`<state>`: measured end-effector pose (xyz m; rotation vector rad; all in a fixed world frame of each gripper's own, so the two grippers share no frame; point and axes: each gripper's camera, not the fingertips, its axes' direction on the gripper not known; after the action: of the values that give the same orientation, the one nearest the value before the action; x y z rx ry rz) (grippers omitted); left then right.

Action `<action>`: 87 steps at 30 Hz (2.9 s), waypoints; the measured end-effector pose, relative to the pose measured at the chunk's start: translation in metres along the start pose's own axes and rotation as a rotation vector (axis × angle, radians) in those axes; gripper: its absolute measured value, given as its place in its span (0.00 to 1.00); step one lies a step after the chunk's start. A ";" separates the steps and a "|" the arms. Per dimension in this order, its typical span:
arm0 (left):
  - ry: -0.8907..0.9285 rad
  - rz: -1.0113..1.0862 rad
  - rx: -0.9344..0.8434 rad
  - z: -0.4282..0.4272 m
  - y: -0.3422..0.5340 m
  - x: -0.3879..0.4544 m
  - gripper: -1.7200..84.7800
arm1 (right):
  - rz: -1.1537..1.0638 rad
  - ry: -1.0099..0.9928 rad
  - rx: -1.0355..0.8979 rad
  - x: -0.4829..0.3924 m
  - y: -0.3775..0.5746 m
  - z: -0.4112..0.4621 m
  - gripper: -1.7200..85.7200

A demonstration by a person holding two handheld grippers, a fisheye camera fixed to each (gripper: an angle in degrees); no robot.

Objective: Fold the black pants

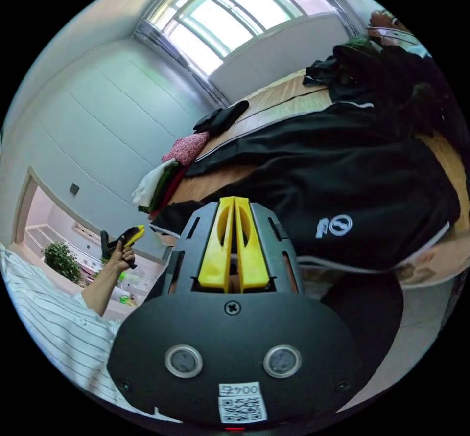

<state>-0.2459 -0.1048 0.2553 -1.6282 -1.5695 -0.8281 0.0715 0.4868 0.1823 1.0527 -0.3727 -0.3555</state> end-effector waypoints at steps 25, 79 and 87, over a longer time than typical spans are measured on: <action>0.572 -0.430 0.042 -0.033 -0.051 -0.185 0.12 | 0.601 -0.023 0.311 0.204 0.058 -0.280 0.15; 0.443 -0.273 0.034 -0.056 -0.035 -0.213 0.08 | 0.699 -0.393 0.329 0.256 0.071 -0.382 0.08; 0.427 -0.205 0.041 -0.064 -0.044 -0.188 0.08 | 0.731 -0.352 0.357 0.203 0.066 -0.440 0.06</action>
<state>-0.2979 -0.2597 0.1345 -1.1744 -1.4443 -1.1573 0.4595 0.7629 0.0705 1.1192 -1.1278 0.1985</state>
